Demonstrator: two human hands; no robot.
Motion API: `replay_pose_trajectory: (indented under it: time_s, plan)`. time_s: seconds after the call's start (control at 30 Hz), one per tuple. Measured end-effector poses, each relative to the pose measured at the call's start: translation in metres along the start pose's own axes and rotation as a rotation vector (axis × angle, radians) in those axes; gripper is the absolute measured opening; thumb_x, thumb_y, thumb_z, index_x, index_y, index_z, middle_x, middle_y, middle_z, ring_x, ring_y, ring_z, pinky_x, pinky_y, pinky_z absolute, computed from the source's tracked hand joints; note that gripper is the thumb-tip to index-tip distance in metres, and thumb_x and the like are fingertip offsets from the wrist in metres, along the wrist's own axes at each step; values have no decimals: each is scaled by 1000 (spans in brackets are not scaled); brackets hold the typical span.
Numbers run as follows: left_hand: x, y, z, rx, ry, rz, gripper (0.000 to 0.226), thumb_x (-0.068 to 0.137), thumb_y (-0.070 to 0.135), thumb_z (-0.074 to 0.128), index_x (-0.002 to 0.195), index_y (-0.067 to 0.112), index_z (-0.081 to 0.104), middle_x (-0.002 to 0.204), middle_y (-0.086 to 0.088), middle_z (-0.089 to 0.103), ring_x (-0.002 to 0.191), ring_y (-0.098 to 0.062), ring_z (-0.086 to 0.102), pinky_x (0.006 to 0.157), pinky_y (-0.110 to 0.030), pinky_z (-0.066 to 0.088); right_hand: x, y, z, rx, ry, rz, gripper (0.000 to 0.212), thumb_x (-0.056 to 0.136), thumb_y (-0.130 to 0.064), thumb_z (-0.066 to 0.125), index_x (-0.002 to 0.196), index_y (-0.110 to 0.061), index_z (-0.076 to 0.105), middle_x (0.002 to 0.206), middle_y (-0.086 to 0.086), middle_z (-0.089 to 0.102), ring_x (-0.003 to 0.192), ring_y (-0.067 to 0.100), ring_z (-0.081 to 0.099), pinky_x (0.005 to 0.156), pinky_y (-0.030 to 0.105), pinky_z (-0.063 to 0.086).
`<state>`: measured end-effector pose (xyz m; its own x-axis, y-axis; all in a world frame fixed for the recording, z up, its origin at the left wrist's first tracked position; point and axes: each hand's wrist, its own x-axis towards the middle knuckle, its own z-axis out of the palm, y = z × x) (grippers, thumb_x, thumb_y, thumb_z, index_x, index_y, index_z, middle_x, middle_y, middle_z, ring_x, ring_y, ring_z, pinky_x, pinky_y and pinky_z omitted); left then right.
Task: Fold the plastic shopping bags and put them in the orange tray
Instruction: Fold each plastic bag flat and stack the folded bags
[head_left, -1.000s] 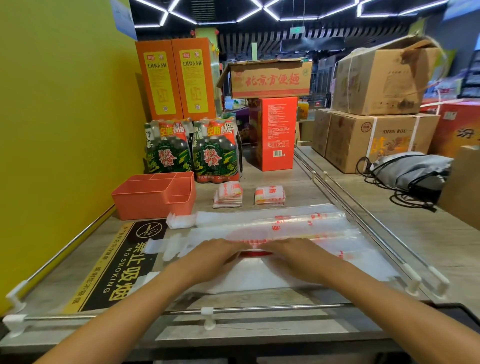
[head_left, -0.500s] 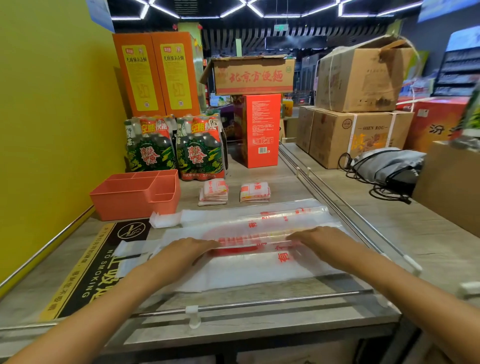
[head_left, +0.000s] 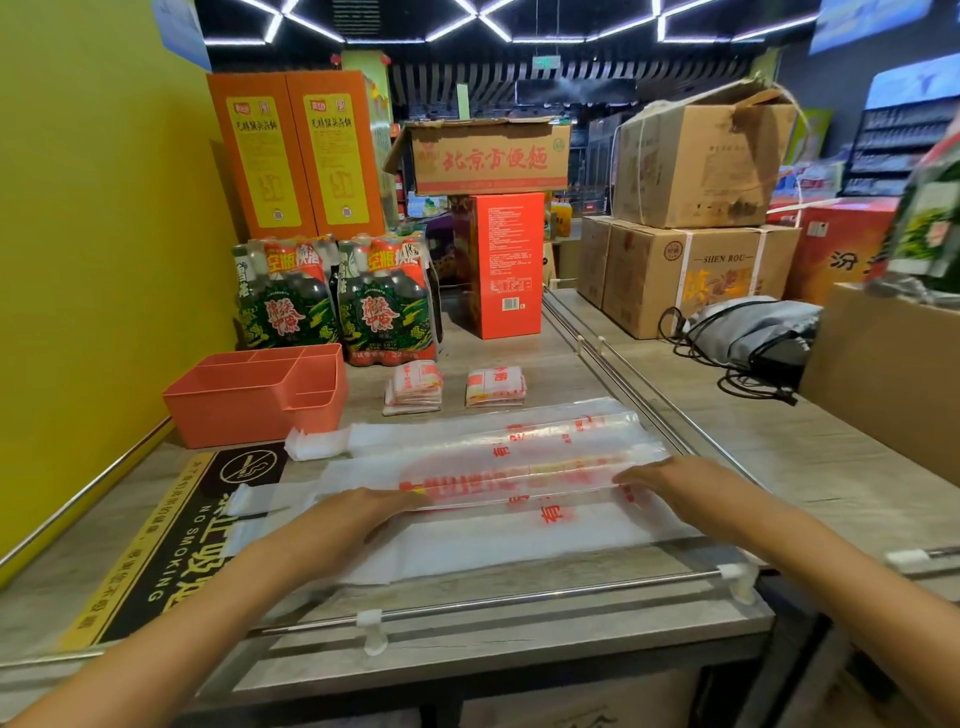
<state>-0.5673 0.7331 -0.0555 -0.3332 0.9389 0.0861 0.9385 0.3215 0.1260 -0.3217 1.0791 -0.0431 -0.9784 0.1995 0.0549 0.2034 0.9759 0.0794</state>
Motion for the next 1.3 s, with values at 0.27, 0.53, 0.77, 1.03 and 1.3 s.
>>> replay_pose_trajectory:
  time_s: [0.27, 0.53, 0.77, 1.03, 1.3]
  plan:
    - [-11, -24, -4, -41, -45, -10, 49, 106, 32, 41, 143, 62, 33, 145, 35, 44, 130, 6, 47, 109, -23, 41, 16, -13, -16, 22, -23, -9, 52, 100, -17, 58, 145, -40, 47, 139, -13, 59, 119, 6, 60, 100, 24, 46]
    - [-23, -39, -5, -109, -29, -31, 48, 103, 15, 52, 142, 44, 50, 142, 32, 49, 130, 12, 44, 109, -13, 36, 37, -55, -1, 35, 59, -177, 45, 102, -20, 57, 139, -44, 54, 136, -17, 62, 113, 9, 65, 97, 30, 54]
    - [-30, -66, -20, -196, 117, -153, 39, 98, 12, 62, 130, 35, 63, 129, 21, 62, 118, 6, 57, 100, -21, 49, 44, -27, -26, 172, 111, -137, 18, 102, -33, 56, 118, -37, 63, 110, -19, 70, 82, -7, 60, 66, 7, 40]
    - [-1, -81, -31, -228, 193, -306, 21, 99, 28, 61, 119, 35, 64, 90, 14, 69, 87, 1, 63, 109, -22, 33, 78, -8, -21, 312, 115, -37, 29, 99, -39, 60, 127, -38, 54, 92, -21, 61, 83, -6, 59, 64, 8, 39]
    - [20, -101, -33, -19, 87, -433, 18, 98, 33, 63, 114, 39, 61, 111, 8, 64, 99, -7, 57, 86, -28, 51, 104, -3, -7, 248, 102, 71, 36, 99, -41, 59, 133, -32, 54, 115, -7, 63, 109, 11, 56, 88, 25, 45]
